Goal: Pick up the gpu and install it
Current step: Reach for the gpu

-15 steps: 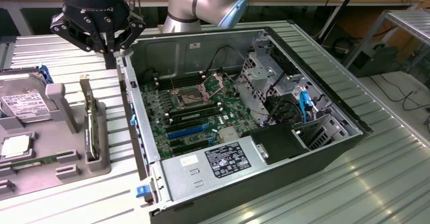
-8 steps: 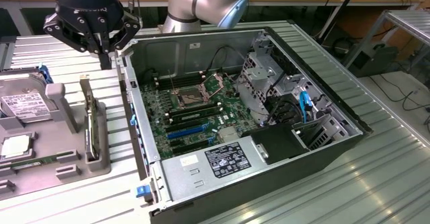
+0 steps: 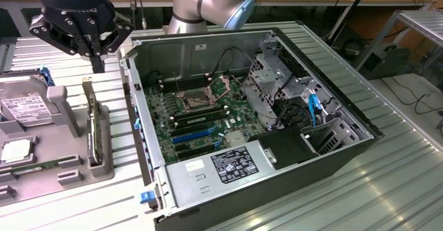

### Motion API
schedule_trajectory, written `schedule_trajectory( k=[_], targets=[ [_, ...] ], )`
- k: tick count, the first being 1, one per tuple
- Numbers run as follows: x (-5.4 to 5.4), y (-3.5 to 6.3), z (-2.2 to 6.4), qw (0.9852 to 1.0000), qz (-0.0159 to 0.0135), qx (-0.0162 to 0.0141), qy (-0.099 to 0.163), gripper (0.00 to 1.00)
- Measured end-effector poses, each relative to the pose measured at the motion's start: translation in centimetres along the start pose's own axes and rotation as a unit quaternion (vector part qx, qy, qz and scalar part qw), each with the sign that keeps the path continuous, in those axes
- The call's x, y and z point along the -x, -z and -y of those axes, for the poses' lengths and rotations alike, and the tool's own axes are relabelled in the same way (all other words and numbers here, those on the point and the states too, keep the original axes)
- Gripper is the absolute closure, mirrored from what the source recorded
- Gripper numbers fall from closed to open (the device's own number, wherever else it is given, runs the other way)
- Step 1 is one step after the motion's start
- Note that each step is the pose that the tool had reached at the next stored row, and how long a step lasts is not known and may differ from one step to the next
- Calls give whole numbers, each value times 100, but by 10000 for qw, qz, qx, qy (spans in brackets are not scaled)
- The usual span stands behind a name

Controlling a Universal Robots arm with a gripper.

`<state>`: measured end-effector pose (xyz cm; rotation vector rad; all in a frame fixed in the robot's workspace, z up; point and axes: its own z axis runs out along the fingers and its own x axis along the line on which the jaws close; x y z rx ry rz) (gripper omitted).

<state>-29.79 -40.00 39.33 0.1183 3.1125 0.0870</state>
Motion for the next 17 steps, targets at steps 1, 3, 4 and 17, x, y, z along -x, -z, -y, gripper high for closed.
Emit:
schedule_trajectory(
  k=[1, 3, 4, 17],
  targets=[
    [-28, 1, 3, 10000, 0, 1, 0, 89],
    [-94, 3, 9, 10000, 0, 3, 0, 89],
    [-116, 3, 11, 10000, 0, 4, 0, 89],
    [-451, 13, 45, 10000, -2, 22, -1, 89]
  ],
)
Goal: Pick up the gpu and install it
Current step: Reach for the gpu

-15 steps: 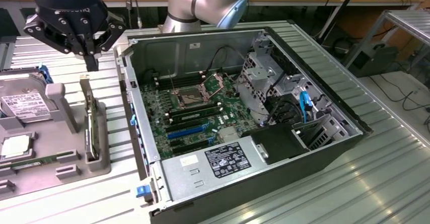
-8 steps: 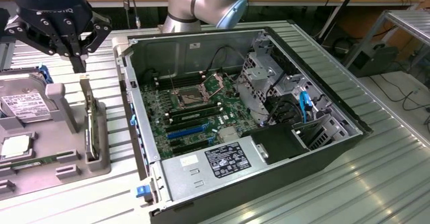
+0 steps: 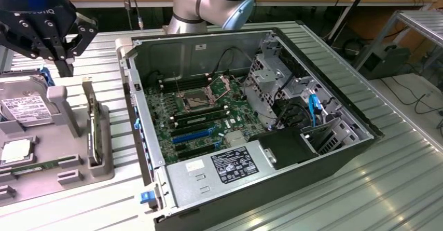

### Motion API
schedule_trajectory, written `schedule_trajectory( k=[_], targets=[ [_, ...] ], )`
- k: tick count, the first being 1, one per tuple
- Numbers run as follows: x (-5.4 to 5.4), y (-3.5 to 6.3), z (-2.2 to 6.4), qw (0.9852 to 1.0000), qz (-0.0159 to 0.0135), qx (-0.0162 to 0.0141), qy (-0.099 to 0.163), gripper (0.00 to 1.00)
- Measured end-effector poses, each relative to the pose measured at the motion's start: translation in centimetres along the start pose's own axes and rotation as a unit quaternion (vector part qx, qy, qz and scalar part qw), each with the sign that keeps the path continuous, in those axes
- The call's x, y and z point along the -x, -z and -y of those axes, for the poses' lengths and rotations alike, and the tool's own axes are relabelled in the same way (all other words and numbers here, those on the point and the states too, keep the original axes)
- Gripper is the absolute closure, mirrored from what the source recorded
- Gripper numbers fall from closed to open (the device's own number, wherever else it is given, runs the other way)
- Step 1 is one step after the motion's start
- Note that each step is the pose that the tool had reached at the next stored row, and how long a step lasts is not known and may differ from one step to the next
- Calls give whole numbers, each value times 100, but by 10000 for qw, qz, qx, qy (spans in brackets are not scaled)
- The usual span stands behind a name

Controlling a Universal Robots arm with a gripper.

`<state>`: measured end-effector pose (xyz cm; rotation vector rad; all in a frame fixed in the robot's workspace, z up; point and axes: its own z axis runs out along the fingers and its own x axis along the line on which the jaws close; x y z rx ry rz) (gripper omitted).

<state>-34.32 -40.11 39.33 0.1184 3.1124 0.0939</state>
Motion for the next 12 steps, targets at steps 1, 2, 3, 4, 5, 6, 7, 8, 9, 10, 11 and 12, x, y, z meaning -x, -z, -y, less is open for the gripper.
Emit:
schedule_trajectory(
  k=[1, 2, 3, 4, 5, 6, 7, 8, 9, 10, 11, 12],
  targets=[
    [-21, 1, 2, 10000, 0, 1, 0, 89],
    [-41, 1, 4, 10000, 0, 3, 0, 89],
    [-65, 2, 7, 10000, 0, 5, 0, 89],
    [-79, 2, 9, 10000, 0, 6, 0, 89],
    [-96, 3, 11, 10000, 0, 7, 0, 89],
    [-117, 4, 13, 10000, -1, 8, 0, 89],
    [-134, 5, 15, 10000, -1, 9, 0, 89],
    [-155, 5, 18, 10000, -1, 11, 0, 89],
    [-195, 6, 23, 10000, -1, 14, 0, 89],
    [-224, 7, 26, 10000, -1, 16, 0, 89],
    [-263, 8, 31, 10000, -2, 19, 0, 89],
    [-302, 9, 37, 10000, -2, 22, 0, 89]
  ],
)
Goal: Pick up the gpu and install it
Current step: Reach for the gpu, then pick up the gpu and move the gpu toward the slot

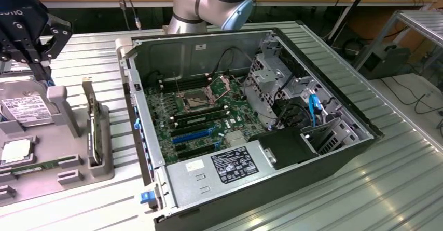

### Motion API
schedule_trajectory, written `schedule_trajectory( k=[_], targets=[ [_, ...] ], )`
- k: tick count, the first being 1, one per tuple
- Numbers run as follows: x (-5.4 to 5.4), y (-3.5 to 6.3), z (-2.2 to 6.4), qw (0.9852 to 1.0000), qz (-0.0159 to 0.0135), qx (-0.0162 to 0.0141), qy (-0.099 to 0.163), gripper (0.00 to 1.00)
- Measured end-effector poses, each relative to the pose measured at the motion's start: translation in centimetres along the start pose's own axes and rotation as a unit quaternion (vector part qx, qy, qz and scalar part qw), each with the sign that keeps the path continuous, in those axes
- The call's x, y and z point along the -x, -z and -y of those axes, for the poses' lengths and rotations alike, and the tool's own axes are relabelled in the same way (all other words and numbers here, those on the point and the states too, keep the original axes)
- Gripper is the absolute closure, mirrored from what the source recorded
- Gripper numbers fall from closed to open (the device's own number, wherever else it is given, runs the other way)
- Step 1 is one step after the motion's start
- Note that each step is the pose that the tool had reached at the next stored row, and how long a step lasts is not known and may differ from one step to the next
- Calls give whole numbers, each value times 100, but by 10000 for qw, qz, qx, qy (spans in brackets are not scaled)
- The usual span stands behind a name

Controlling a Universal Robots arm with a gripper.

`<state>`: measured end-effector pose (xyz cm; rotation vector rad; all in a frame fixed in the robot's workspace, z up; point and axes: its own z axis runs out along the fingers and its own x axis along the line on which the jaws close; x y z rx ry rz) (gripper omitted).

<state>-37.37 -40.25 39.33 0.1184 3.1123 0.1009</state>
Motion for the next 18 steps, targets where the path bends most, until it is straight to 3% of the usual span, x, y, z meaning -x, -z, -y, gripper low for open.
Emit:
schedule_trajectory(
  k=[3, 7, 18],
  targets=[
    [-57, 2, 6, 10000, 0, 4, 0, 89],
    [1, 0, 2, 10000, 0, 4, 0, 89],
    [2, 0, 2, 10000, 0, 4, 0, 89]
  ],
)
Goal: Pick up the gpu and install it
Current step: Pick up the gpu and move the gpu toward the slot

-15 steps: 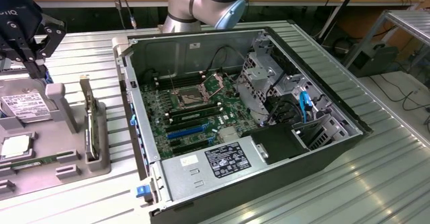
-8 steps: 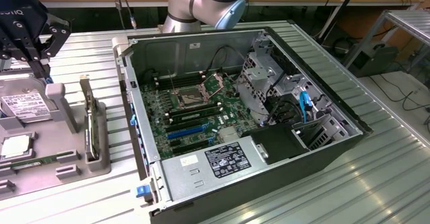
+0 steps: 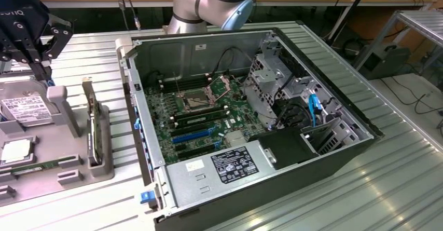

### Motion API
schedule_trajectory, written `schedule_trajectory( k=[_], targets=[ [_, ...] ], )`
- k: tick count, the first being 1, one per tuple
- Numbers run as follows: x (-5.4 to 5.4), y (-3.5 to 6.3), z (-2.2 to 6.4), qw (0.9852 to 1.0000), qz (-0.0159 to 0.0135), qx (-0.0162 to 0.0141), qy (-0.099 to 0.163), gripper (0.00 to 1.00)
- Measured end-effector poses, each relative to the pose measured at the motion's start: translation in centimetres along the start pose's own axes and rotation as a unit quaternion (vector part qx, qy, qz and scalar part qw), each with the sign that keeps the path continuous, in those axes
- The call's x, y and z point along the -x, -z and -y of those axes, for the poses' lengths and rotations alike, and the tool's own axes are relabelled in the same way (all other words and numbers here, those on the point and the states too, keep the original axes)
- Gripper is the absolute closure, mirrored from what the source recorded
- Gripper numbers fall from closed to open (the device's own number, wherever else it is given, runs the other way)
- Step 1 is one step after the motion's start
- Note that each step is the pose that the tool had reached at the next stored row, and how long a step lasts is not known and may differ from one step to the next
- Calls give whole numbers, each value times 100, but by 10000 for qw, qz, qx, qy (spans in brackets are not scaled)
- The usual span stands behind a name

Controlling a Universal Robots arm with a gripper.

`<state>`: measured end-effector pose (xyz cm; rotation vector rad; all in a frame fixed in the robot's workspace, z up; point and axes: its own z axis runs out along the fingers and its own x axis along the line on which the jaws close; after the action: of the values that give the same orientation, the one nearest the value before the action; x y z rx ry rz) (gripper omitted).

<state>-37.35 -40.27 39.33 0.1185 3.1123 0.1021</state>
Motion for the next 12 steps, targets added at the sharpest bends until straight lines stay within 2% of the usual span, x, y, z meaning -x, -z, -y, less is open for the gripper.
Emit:
schedule_trajectory(
  k=[4, 5, 6, 11, 12],
  targets=[
    [0, 0, 0, 10000, 0, 0, 0, 89],
    [0, 0, 0, 10000, 0, 0, 0, 83],
    [0, 0, 0, 10000, 0, 0, 0, 83],
    [0, 0, 0, 10000, 0, 0, 0, 52],
    [0, 0, 0, 10000, 0, 0, 0, 52]
  ],
)
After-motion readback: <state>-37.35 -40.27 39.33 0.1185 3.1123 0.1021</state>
